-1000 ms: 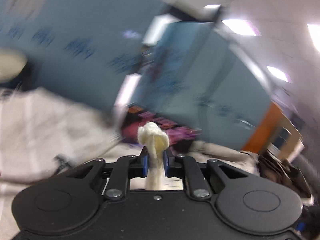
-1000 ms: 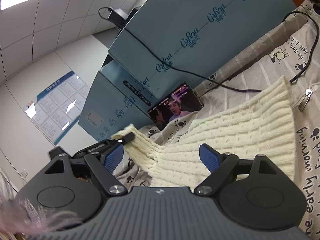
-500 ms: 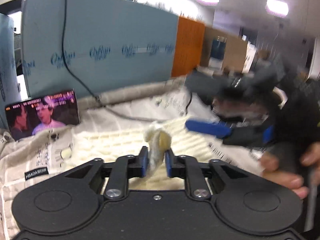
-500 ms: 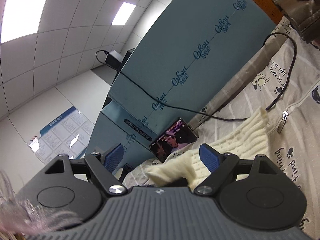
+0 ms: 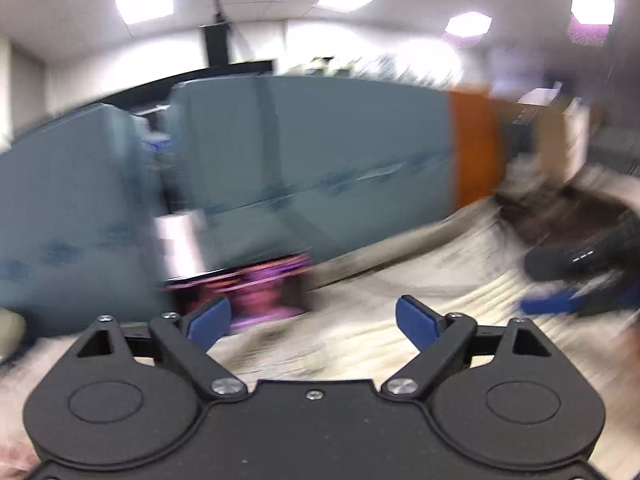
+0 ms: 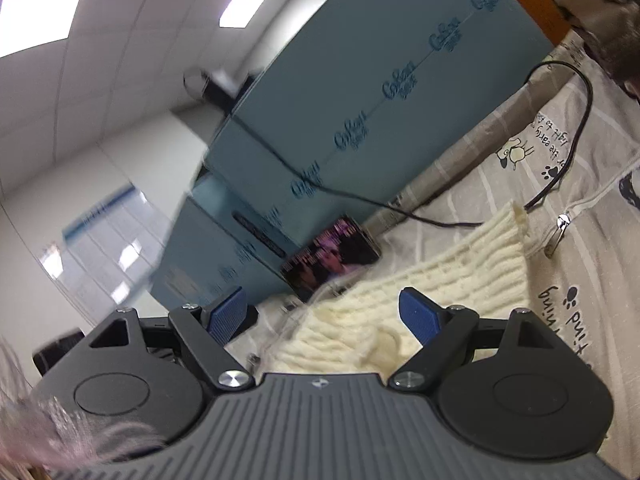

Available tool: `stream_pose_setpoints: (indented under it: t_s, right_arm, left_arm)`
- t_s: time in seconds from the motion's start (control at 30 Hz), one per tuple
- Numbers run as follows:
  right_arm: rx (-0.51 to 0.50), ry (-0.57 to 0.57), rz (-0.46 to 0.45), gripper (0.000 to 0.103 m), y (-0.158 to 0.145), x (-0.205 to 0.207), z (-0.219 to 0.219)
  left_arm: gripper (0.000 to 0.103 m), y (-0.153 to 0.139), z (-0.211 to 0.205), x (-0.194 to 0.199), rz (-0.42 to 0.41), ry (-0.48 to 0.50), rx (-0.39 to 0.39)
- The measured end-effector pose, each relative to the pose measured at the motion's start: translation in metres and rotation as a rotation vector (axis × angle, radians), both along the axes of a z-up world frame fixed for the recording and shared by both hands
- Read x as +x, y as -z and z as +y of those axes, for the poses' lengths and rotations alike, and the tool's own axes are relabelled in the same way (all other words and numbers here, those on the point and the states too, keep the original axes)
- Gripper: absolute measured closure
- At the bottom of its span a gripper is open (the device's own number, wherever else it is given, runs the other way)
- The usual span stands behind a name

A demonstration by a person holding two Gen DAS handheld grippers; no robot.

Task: Fold clothes
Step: 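Grasp the other sleeve with the left gripper and fold it onto the body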

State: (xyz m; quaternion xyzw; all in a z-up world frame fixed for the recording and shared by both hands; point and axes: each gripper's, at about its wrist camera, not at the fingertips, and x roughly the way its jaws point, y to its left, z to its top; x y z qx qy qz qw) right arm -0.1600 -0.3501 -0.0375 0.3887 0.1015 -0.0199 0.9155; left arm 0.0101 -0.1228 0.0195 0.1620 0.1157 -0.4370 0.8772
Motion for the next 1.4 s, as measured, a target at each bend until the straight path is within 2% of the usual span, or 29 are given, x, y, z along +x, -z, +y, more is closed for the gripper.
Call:
stream_pose_setpoints:
  t_s: [0.03,0.13,0.2,0.33,0.5,0.57,0.67,0.77,0.83,0.93,1.03,1.17,1.27,1.4]
  right_arm:
    - [-0.062,0.004,0.049,0.020,-0.002,0.005,0.007]
    - [-0.262,0.034,0.199,0.021,-0.001,0.018,0.029]
    - [-0.322,0.040,0.255,0.021,0.002,0.023,0.036]
    - [-0.332,0.051,0.312,0.022,0.010,0.028,0.034]
    - [-0.453,0.061,0.375,0.022,0.009,0.035,0.050]
    - [-0.427,0.056,0.340,0.022,0.007,0.030,0.045]
    - [-0.353,0.068,0.215,0.022,0.000,0.015,0.036]
    - [-0.356,0.064,0.089,0.021,-0.012,-0.009,0.039]
    - [-0.406,0.016,0.045,0.021,-0.019,-0.026,0.050]
    - [-0.502,-0.093,0.038,0.018,-0.024,-0.053,0.074]
    - [-0.616,-0.206,0.067,0.018,-0.025,-0.084,0.102]
    - [-0.709,-0.265,0.120,0.018,-0.023,-0.120,0.130]
    - [-0.740,-0.301,0.163,0.018,-0.020,-0.139,0.143]
    - [-0.795,-0.360,0.215,0.018,-0.014,-0.153,0.154]
  left_arm:
    - [0.010,0.007,0.000,0.005,-0.030,-0.031,0.043]
    - [0.010,0.028,-0.004,0.018,0.007,-0.036,0.115]
    - [0.010,0.041,-0.007,0.026,0.026,-0.036,0.144]
    - [0.008,0.053,-0.011,0.028,0.068,-0.008,0.143]
    - [0.006,0.038,0.001,0.024,0.044,-0.016,0.060]
    - [0.004,0.028,0.019,0.014,-0.002,0.015,0.003]
    - [0.000,0.014,0.053,-0.009,-0.084,0.111,-0.098]
    - [0.000,0.010,0.094,-0.036,-0.120,0.243,-0.112]
    - [0.000,0.010,0.117,-0.052,-0.140,0.303,-0.085]
    - [0.000,0.013,0.140,-0.073,-0.151,0.298,-0.029]
    - [0.000,0.016,0.158,-0.086,-0.125,0.329,-0.010]
    - [0.000,0.023,0.168,-0.103,-0.105,0.373,0.027]
    - [0.000,0.030,0.168,-0.116,-0.104,0.388,0.066]
    - [0.000,0.033,0.173,-0.133,-0.116,0.466,0.129]
